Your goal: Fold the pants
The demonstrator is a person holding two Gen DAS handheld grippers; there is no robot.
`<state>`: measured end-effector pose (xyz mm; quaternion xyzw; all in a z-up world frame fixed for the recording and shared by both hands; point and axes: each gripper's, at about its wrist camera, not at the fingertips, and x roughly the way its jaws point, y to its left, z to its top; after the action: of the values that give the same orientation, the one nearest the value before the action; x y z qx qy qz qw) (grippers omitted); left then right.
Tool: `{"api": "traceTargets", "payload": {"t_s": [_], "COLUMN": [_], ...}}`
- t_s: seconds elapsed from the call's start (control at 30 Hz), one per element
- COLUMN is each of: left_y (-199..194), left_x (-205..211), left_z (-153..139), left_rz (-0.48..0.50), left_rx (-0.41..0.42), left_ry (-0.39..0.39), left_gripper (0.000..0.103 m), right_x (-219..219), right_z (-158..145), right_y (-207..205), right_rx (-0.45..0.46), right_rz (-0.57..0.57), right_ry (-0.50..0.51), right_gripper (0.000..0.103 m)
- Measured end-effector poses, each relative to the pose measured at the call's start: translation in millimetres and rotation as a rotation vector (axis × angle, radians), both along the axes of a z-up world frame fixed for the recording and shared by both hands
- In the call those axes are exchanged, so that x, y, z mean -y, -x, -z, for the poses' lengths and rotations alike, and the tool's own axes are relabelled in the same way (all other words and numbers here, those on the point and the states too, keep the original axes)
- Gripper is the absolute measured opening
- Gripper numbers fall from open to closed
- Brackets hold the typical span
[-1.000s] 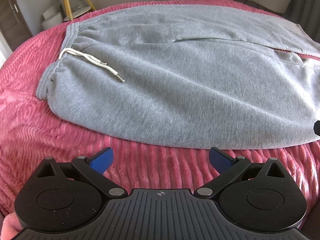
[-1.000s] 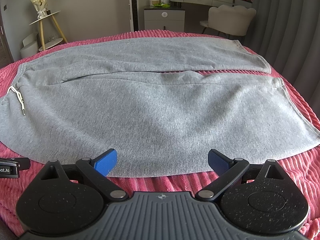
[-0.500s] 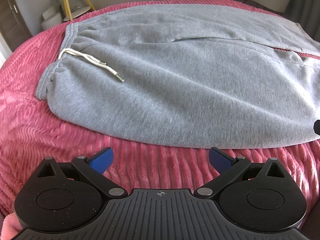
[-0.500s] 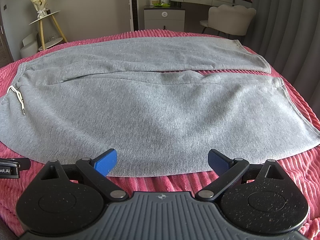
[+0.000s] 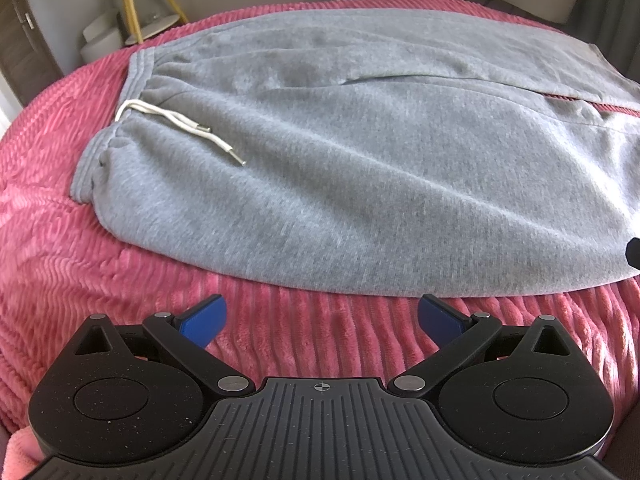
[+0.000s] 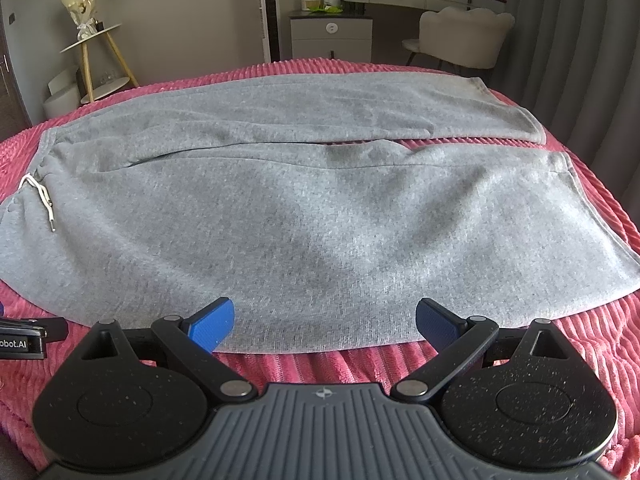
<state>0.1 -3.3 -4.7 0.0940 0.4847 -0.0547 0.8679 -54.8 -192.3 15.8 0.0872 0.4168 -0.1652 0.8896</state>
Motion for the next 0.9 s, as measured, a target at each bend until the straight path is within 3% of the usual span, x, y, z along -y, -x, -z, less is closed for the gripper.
{"api": "traceTargets", "payload": {"t_s": [0.13, 0.47, 0.57, 0.73, 0.8, 0.9], "left_y": [-1, -2, -3, -19, -35, -70], "left_x": [-1, -2, -6, -10, -8, -3], "left_z": [-1, -4, -11, -41, -55, -72], "left_rz": [-0.002, -0.019, -0.038, -0.111, -0.154, -0.251], "left_rx": [-0.005, 0.013, 0.021, 0.082, 0.096, 0.151], "left_ry": [0.005, 0.003, 0.026, 0.066, 0.097, 0.138], "left_gripper": [0.103, 0.103, 0.103, 0.103, 0.103, 0.103], "right_x": [2, 21, 25, 42, 53, 81], "right_z": [-2, 1, 0, -15, -17, -12], "right_y": [1, 4, 4, 8, -10, -47], "right_rx": [-0.001, 0.009, 0.018, 0.115, 0.058, -0.017], "right_rz": [0.003, 0.027, 0.053, 0.103, 0.082, -0.011], "right_ry": [-0.019, -0.176, -0.184, -0.142, -0.12, -0.254], "right_gripper": [0.098, 0.097, 0.097, 0.097, 0.097, 0.097]}}
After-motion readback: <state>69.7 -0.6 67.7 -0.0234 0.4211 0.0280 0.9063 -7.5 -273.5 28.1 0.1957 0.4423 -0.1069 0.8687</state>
